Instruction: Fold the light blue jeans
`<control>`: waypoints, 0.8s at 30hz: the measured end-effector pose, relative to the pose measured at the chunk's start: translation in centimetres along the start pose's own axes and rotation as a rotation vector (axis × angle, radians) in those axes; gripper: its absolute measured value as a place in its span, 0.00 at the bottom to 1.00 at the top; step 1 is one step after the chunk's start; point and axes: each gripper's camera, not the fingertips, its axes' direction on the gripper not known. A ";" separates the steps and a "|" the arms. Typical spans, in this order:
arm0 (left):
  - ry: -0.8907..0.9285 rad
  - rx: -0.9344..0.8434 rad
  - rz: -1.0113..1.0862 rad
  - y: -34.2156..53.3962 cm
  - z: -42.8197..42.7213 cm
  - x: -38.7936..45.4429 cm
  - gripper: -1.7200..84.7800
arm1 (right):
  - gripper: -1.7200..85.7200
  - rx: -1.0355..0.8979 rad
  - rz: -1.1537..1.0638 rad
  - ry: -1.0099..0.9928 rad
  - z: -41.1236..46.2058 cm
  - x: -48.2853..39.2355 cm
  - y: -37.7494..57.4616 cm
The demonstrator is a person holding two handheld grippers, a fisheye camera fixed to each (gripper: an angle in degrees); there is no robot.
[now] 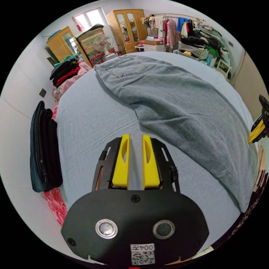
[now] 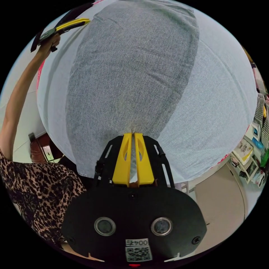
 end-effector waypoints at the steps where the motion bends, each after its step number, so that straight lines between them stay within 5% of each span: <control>1: 0.001 -0.003 0.013 -0.8 0.0 0.1 0.10 | 0.02 0.006 0.002 -0.008 0.0 0.1 0.1; 8: 0.074 0.148 0.062 -4.0 -2.6 0.4 0.10 | 0.02 0.033 -0.010 -0.045 0.2 0.9 0.2; 24: 0.137 0.147 -0.044 -8.5 -2.1 -2.2 0.11 | 0.02 0.015 -0.042 -0.017 -0.3 1.1 -1.0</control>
